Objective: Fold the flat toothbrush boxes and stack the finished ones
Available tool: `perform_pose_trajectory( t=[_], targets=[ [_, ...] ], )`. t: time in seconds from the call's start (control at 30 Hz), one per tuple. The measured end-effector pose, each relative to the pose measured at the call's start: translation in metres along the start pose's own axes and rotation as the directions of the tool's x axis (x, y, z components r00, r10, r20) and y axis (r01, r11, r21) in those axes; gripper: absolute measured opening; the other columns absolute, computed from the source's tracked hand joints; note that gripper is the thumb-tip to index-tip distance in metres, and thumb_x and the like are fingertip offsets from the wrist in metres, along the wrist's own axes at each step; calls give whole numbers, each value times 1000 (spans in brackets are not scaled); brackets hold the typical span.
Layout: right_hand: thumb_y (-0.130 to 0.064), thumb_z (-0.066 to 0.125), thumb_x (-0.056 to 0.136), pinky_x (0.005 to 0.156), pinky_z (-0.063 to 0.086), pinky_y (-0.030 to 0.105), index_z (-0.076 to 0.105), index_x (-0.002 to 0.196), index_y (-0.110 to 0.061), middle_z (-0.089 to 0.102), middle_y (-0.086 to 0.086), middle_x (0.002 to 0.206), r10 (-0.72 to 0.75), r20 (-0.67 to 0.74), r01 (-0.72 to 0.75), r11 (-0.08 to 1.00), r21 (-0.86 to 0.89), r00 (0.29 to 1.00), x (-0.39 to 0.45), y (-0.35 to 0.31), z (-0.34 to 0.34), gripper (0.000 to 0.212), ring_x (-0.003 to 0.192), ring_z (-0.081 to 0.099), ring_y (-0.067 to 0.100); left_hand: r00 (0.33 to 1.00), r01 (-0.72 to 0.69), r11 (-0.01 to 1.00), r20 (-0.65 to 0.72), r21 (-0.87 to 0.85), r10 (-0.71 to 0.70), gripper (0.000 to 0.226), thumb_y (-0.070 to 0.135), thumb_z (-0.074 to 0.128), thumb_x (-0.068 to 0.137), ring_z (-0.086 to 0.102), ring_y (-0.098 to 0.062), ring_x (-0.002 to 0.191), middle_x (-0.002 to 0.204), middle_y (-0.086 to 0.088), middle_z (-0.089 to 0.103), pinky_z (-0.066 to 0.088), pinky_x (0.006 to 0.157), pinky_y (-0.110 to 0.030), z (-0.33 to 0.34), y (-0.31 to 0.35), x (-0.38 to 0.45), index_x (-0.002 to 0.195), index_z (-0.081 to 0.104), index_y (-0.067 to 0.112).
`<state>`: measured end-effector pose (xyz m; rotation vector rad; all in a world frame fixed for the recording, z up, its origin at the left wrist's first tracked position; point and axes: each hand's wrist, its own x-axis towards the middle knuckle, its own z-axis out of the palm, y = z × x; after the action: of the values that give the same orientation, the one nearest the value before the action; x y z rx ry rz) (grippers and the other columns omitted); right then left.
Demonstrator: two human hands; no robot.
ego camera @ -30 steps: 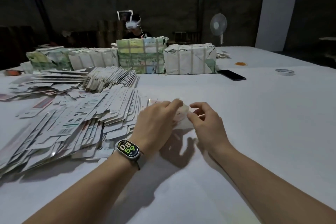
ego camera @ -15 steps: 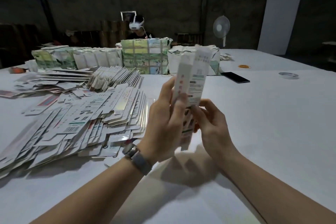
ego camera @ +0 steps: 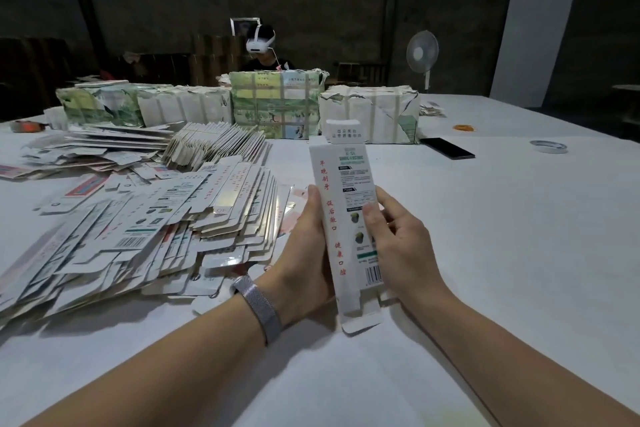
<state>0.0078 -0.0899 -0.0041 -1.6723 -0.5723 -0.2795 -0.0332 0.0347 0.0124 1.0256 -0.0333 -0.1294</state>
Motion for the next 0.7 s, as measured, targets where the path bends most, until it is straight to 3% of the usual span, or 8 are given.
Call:
perform_pose_trajectory(
  t=[0.1, 0.2, 0.33, 0.43, 0.5, 0.57, 0.63, 0.7],
  targets=[
    [-39, 46, 103, 67, 57, 19, 56, 111, -58, 58, -2, 99, -34, 4, 34, 996, -82, 999, 0, 1, 1, 23, 85, 66, 1, 1000, 24, 1000, 11, 9, -24, 75, 79, 21, 92, 72, -33, 108, 122, -12, 73, 62, 81, -48, -2, 0, -1, 121, 73, 33],
    [-42, 48, 102, 72, 58, 19, 57, 116, -51, 51, -9, 102, -13, 39, 17, 995, -100, 999, -3, 1, 6, 19, 90, 65, 2, 999, -46, 996, -25, 81, 48, 70, 76, 26, 90, 74, -32, 99, 112, -12, 76, 62, 78, -44, -3, 0, 0, 104, 79, 34],
    [-63, 49, 90, 69, 53, 11, 33, 141, -48, 50, -16, 112, 30, 70, -30, 1000, 5, 997, -4, -3, 9, 56, 98, 59, -8, 995, -102, 991, 4, 81, 102, 55, 70, 40, 84, 77, -23, 83, 93, -6, 78, 62, 65, -37, 3, -5, 1, 91, 82, 35],
    [-65, 53, 87, 76, 55, 16, 43, 143, -43, 54, -13, 114, 27, 111, -35, 997, 70, 993, -5, -6, 9, 61, 99, 62, -5, 987, -157, 982, -13, 107, 159, 41, 66, 59, 73, 76, -21, 78, 85, -4, 77, 60, 62, -34, 5, -12, 3, 85, 82, 34],
    [-57, 54, 86, 86, 59, 31, 51, 135, -46, 60, -8, 117, 30, 142, -47, 992, 119, 989, -4, -7, 9, 50, 103, 66, 7, 987, -155, 984, -33, 89, 159, 43, 63, 66, 69, 76, -21, 81, 91, -8, 78, 61, 63, -32, 4, -13, 5, 90, 82, 30],
    [-50, 56, 87, 91, 58, 42, 52, 139, -38, 65, -2, 124, 47, 184, -81, 980, 181, 982, -2, -6, 8, 53, 108, 67, 18, 986, -157, 982, -41, 103, 162, 55, 66, 65, 69, 76, -26, 86, 102, -15, 76, 63, 68, -36, 3, -14, 6, 107, 78, 28],
    [-45, 57, 87, 91, 58, 44, 50, 144, -30, 67, 1, 123, 54, 208, -97, 974, 204, 977, 0, -6, 5, 59, 108, 68, 22, 986, -153, 978, -49, 140, 161, 76, 71, 60, 67, 75, -31, 89, 106, -18, 74, 62, 71, -39, 3, -13, 6, 127, 66, 26],
    [-40, 57, 88, 89, 58, 35, 52, 141, -30, 70, -2, 118, 33, 199, -80, 969, 235, 979, 2, -5, 3, 54, 107, 69, 18, 988, -146, 975, -33, 166, 153, 84, 73, 54, 70, 73, -32, 93, 109, -18, 72, 61, 74, -40, 2, -13, 6, 135, 59, 21]
  ],
)
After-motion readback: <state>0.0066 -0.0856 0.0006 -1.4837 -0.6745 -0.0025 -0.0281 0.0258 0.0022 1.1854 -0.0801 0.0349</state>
